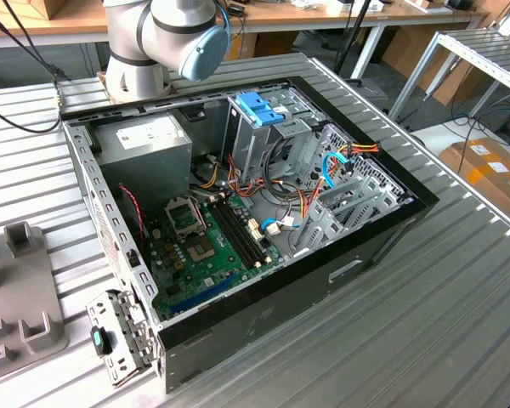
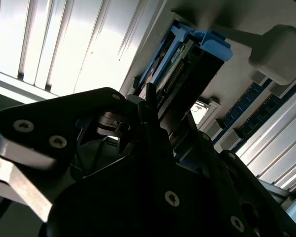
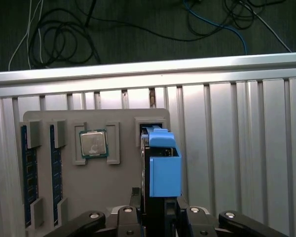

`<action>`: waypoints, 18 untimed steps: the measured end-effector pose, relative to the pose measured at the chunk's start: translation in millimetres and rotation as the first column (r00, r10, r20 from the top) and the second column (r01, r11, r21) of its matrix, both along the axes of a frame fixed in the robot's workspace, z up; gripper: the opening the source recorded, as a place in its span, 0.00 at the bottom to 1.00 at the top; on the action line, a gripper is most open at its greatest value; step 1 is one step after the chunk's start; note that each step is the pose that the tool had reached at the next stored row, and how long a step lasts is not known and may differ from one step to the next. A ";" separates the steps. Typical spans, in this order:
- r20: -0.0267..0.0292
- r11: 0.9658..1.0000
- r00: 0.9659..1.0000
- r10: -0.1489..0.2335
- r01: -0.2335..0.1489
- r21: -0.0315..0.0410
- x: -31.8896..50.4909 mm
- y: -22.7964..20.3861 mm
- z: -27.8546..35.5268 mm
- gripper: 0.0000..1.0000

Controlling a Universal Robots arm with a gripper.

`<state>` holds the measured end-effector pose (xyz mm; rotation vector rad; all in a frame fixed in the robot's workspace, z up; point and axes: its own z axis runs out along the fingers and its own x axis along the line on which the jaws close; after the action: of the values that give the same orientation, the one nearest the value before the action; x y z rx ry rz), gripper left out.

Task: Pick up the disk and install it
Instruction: 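Pick up the disk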

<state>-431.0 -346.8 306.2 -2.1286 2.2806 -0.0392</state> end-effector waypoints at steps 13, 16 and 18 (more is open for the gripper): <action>0.003 1.000 1.000 0.011 -0.011 0.000 -2.1 0.1 0.1 0.36; 0.003 1.000 1.000 0.011 -0.011 0.000 -2.1 0.1 0.1 0.36; 0.003 1.000 1.000 0.011 -0.011 0.000 -2.1 0.1 0.1 0.36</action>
<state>-433.1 -346.7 306.3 -2.1398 2.2667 -0.0424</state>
